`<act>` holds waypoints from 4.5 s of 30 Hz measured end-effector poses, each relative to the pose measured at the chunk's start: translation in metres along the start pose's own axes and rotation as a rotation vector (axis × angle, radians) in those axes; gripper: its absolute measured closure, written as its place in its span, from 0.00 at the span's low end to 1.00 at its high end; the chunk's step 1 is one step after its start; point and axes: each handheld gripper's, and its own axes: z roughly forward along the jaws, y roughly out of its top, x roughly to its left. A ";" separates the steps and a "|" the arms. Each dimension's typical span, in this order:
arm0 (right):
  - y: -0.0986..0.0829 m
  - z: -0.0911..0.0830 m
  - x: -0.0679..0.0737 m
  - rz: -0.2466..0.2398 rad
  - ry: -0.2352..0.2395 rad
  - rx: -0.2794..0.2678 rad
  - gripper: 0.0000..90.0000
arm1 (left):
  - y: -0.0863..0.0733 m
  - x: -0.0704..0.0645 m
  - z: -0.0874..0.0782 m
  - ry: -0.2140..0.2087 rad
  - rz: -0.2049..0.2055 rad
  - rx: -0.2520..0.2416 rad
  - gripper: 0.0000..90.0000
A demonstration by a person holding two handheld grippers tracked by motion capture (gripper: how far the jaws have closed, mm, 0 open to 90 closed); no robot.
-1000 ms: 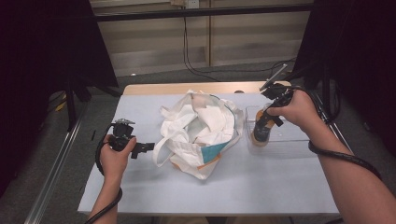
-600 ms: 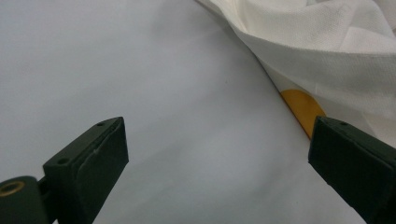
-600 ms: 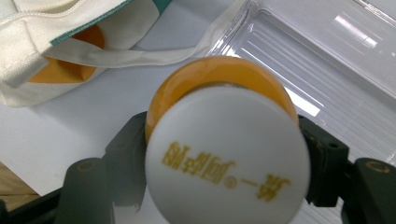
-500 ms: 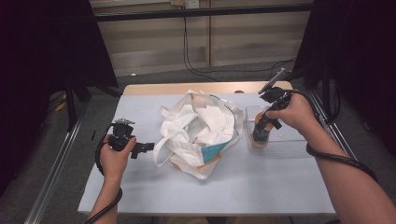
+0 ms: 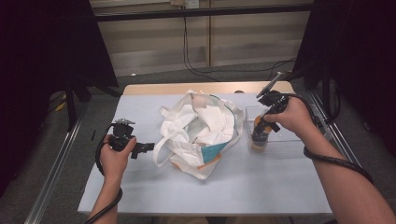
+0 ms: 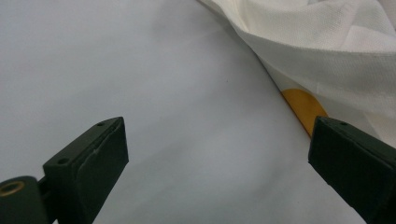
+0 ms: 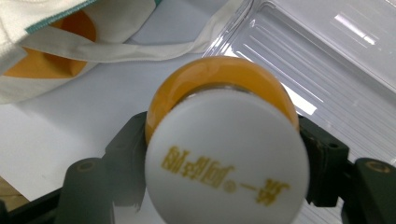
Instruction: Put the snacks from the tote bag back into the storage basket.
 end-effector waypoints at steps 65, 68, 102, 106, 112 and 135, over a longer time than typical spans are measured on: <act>-0.016 0.003 -0.004 0.007 -0.022 -0.112 0.15 | 0.001 -0.003 0.001 -0.005 0.000 -0.003 0.05; -0.019 0.001 -0.004 0.016 -0.020 -0.126 0.14 | 0.000 -0.002 -0.001 0.004 0.012 0.000 0.05; -0.055 -0.005 -0.008 0.033 0.018 -0.173 0.12 | 0.003 -0.007 0.001 -0.005 0.006 -0.008 0.05; -0.059 -0.004 -0.009 0.036 0.023 -0.186 0.13 | 0.003 -0.006 0.000 -0.009 0.009 -0.001 0.05; -0.064 -0.002 -0.009 0.028 0.029 -0.186 0.12 | 0.003 -0.006 0.000 -0.003 0.007 -0.001 0.05; -0.092 0.005 -0.008 0.014 0.054 -0.189 0.12 | 0.003 -0.006 -0.002 -0.001 -0.003 -0.014 0.05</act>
